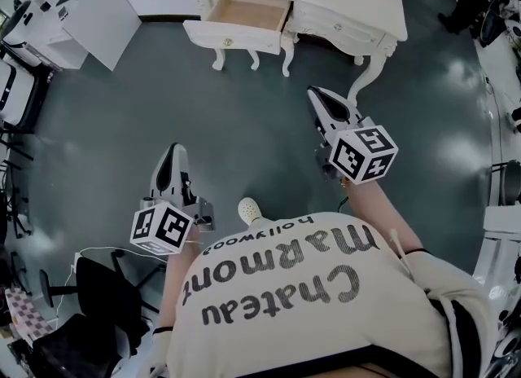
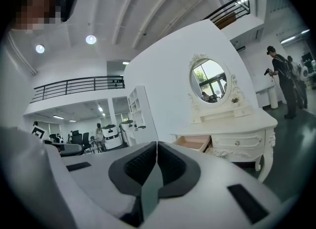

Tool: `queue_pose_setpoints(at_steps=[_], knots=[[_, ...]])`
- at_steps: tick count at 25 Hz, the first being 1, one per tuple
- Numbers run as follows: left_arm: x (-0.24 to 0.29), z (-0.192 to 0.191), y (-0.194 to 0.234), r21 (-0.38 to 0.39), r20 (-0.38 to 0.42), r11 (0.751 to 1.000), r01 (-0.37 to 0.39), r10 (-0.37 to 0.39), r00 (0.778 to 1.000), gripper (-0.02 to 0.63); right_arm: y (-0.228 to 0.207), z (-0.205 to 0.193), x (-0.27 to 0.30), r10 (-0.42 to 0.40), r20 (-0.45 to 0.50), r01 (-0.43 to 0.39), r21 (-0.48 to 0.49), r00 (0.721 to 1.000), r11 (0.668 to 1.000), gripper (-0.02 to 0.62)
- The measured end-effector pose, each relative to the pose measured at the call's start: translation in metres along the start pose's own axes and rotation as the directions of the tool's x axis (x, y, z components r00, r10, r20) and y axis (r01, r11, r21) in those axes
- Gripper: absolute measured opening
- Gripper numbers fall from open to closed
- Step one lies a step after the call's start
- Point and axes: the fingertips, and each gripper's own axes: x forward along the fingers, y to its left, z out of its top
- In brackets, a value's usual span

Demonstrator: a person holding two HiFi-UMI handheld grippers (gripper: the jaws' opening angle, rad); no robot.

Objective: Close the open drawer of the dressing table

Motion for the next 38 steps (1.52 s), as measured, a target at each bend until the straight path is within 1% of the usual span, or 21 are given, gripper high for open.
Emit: queue_pose_setpoints(at_steps=[2,6,10,13,16,21,25,31,38], knots=[[0.006,0.019,0.019,0.003,0.014,1.0,-0.001,0.001,1.0,0.005,0.008,0.006,0.021,-0.01,0.007,0.01,0.003,1.0,1.0,0.032],[0.021,0.05,0.05,0.026,0.04,1.0,0.018,-0.019,0.999,0.005,0.02,0.016,0.059,-0.02,0.032,0.019,0.036,0.999,0.999,0.032],[0.029,0.062,0.077,0.026,0.033,0.999,0.022,-0.023,0.999,0.005,0.031,0.009,0.089,-0.025,0.018,0.024,0.048,1.0,0.999,0.032],[0.034,0.06,0.096,0.016,0.02,1.0,0.013,-0.014,1.0,0.005,0.033,-0.006,0.108,-0.035,-0.021,0.036,0.066,0.999,0.997,0.031],[0.036,0.051,0.116,-0.009,0.001,1.0,-0.012,0.012,1.0,0.006,0.035,-0.033,0.123,-0.038,-0.09,0.045,0.08,0.995,0.996,0.032],[0.044,0.025,0.133,-0.048,-0.068,0.998,-0.034,0.031,0.997,0.005,0.028,-0.077,0.141,-0.049,-0.203,0.074,0.116,0.978,0.991,0.032],[0.057,0.022,0.145,-0.052,-0.088,0.998,-0.041,0.036,0.995,0.005,0.023,-0.095,0.16,-0.052,-0.248,0.085,0.122,0.967,0.989,0.032],[0.097,0.038,0.162,-0.044,-0.084,0.998,-0.052,0.048,0.995,0.006,0.012,-0.089,0.213,-0.02,-0.259,0.053,0.122,0.966,0.991,0.032],[0.15,0.07,0.182,-0.036,-0.058,0.996,-0.078,0.076,0.995,0.006,-0.008,-0.064,0.283,0.015,-0.255,0.019,0.129,0.967,0.991,0.031]])
